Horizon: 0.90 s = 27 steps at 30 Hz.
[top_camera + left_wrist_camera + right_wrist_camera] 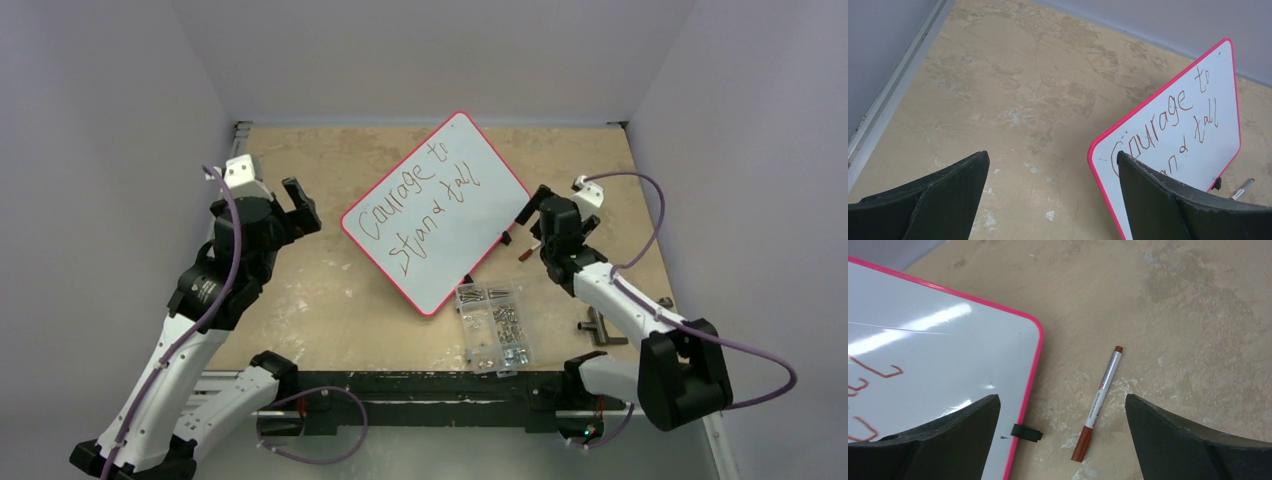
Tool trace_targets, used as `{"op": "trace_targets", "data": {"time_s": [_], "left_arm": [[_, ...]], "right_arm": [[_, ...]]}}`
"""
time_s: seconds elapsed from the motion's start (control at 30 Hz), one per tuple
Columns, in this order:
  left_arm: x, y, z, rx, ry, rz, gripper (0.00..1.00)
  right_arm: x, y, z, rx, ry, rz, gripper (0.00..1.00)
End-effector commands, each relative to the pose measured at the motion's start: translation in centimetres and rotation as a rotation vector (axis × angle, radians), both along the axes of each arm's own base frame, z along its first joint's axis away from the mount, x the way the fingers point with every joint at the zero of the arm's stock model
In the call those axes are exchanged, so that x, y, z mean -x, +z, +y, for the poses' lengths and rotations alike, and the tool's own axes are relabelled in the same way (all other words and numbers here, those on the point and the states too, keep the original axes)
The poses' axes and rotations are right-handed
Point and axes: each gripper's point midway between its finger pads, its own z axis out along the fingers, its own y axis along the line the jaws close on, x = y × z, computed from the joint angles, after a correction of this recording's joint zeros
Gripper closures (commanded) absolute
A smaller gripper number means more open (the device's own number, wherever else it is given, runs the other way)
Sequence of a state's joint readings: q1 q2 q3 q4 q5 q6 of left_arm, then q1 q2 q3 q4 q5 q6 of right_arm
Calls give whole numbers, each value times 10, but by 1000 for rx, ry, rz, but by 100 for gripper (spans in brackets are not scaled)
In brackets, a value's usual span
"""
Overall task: Write a sentence on the whiteboard
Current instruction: Reset both arms
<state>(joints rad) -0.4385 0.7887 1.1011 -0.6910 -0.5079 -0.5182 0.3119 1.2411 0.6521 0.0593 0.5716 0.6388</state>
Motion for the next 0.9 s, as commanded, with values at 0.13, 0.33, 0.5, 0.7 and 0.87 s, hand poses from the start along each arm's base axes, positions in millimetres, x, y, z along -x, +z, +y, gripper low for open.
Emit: {"op": "trace_targets", "data": {"time_s": [0.13,0.33,0.5,0.7,0.87], "left_arm": [[3,13,17,-115,24,-14,0],[6,16,25,-183,22,-24,0],[7,14,27,-217,9,-44,0],[4,-1,23,-244,-20,-22,0],[2,-9,21,-244,-31,-16,0]], "right_arm": [[-1,77,27,-79,188,-229,1],[9,114,53,-161,336,-353,1],[22,123,79,-237,487,-403,1],[48,118,107,-332,662,-434,1],[72,114,117,-373,752,-465,1]]}}
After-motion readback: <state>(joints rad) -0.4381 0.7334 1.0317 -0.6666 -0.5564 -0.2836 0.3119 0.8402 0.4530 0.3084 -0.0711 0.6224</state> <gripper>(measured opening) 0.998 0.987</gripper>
